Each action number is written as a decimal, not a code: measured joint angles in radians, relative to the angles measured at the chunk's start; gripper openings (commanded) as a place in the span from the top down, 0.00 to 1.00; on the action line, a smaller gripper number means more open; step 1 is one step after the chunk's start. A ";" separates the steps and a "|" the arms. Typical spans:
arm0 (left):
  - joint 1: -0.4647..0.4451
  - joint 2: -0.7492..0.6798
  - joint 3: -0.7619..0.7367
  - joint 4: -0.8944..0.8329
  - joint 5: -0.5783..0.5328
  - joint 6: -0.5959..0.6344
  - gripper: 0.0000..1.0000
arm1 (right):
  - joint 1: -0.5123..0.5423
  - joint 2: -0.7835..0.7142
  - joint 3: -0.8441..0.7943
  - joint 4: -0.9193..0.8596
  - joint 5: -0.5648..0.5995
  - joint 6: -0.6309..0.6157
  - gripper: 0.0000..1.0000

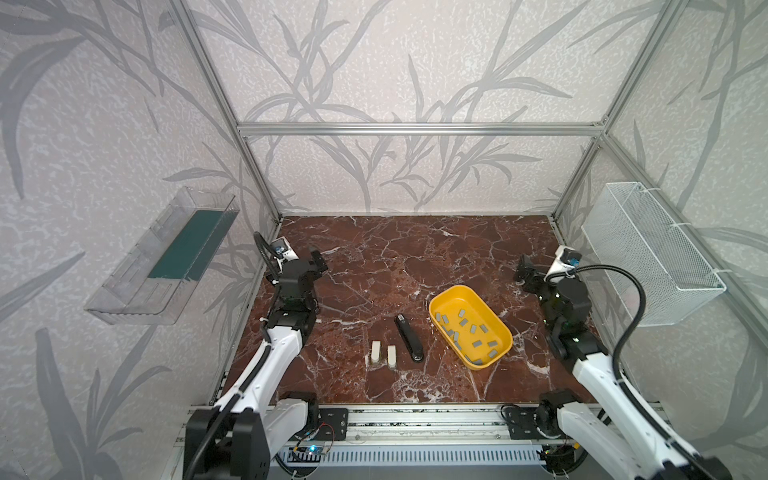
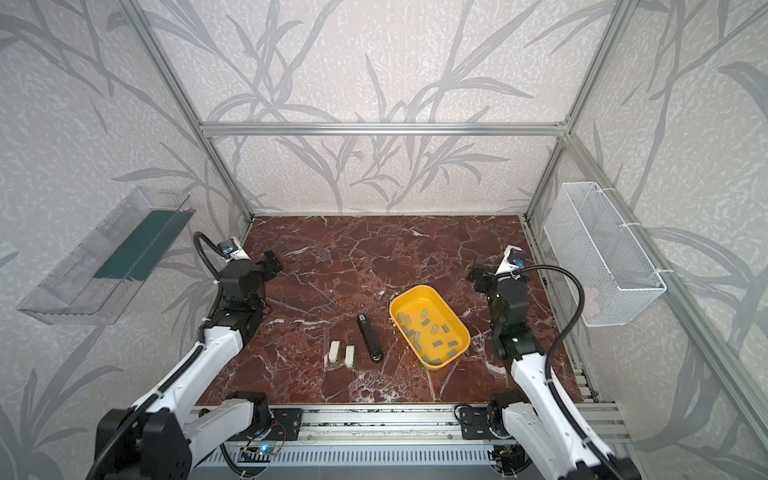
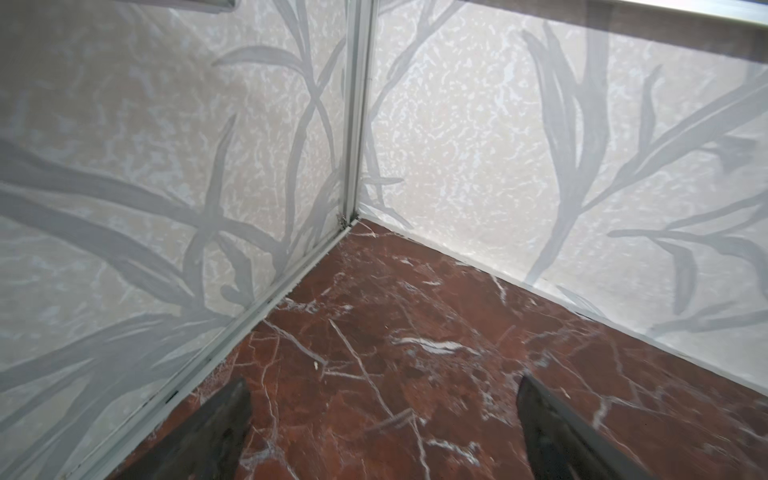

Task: Load the staples into the stapler
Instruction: 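Move the left gripper toward the black stapler while the right gripper moves over the tray, then lower the left gripper onto the black stapler and close it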

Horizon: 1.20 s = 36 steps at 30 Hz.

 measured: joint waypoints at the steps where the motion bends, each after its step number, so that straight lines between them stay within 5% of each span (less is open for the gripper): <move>1: 0.002 -0.028 0.023 -0.062 0.019 -0.034 0.01 | -0.005 -0.061 0.020 -0.060 -0.032 0.039 0.01; 4: 0.036 -0.091 0.068 -0.220 0.150 -0.145 0.01 | -0.027 -0.151 0.100 -0.169 -0.207 0.098 0.01; 10: 0.117 -0.076 0.348 -0.554 0.391 -0.314 0.01 | -0.013 -0.042 0.208 -0.233 -0.488 0.179 0.01; 15: 0.137 -0.041 0.690 -0.629 0.475 -0.340 0.01 | 0.183 0.114 0.208 -0.303 -0.426 0.175 0.01; 21: 0.137 -0.015 0.682 -0.435 0.572 -0.274 0.05 | 0.580 0.275 0.213 -0.296 -0.180 0.055 0.01; 25: 0.084 0.097 0.567 -0.280 0.621 -0.129 0.08 | 0.618 0.341 0.220 -0.294 -0.084 0.027 0.01; 28: -0.003 0.173 0.518 -0.276 0.640 0.060 0.12 | 0.617 0.354 0.221 -0.306 0.002 0.023 0.01; 36: -0.186 0.185 0.371 -0.306 0.895 0.636 0.13 | 0.613 0.355 0.221 -0.324 0.106 0.041 0.00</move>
